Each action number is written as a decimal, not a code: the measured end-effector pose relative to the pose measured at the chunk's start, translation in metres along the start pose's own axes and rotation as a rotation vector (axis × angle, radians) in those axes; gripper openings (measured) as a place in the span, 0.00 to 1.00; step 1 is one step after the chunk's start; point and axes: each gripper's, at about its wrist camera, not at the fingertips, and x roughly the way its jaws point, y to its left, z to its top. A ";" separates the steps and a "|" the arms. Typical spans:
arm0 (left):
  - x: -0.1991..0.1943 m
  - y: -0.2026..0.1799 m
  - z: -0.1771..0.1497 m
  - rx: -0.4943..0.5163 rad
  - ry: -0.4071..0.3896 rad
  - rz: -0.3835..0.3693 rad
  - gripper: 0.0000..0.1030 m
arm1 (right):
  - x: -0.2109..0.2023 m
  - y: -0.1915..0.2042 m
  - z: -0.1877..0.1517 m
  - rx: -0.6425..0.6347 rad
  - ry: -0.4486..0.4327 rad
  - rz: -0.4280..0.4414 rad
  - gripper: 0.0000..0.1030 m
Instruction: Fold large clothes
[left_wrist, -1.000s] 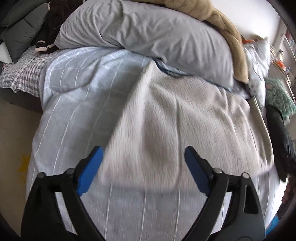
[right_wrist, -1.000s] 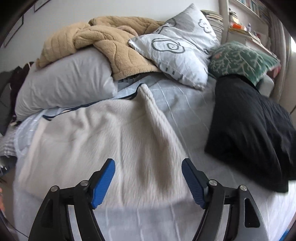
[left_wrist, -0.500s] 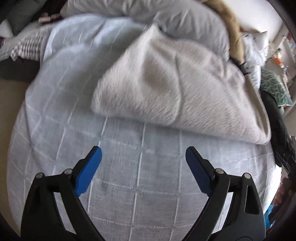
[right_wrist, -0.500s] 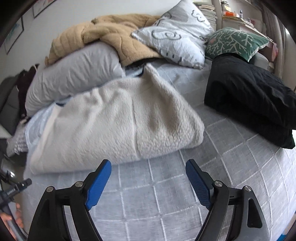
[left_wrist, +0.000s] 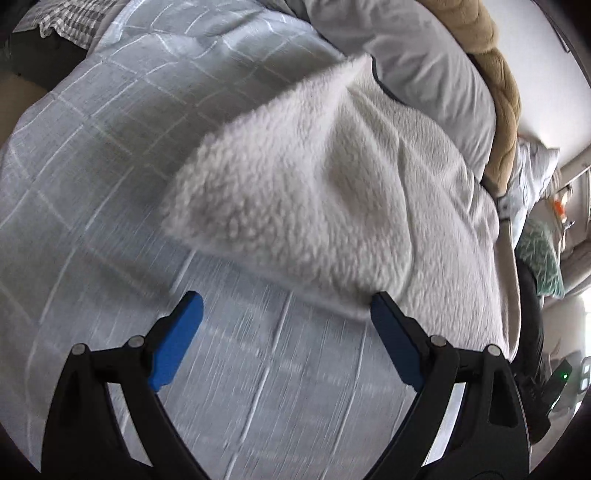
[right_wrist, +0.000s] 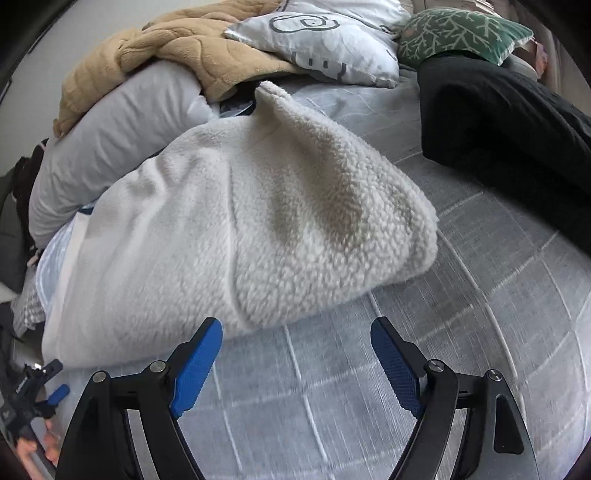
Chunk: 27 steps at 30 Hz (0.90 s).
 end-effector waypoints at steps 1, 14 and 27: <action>0.002 -0.001 0.000 0.001 -0.012 -0.003 0.89 | 0.003 -0.001 0.001 0.007 0.000 0.004 0.82; 0.006 -0.008 0.013 -0.004 -0.093 -0.078 0.89 | 0.031 -0.016 0.012 0.174 -0.013 0.165 0.82; 0.021 0.024 0.026 -0.242 -0.097 -0.258 0.89 | 0.051 -0.033 0.017 0.360 0.008 0.256 0.82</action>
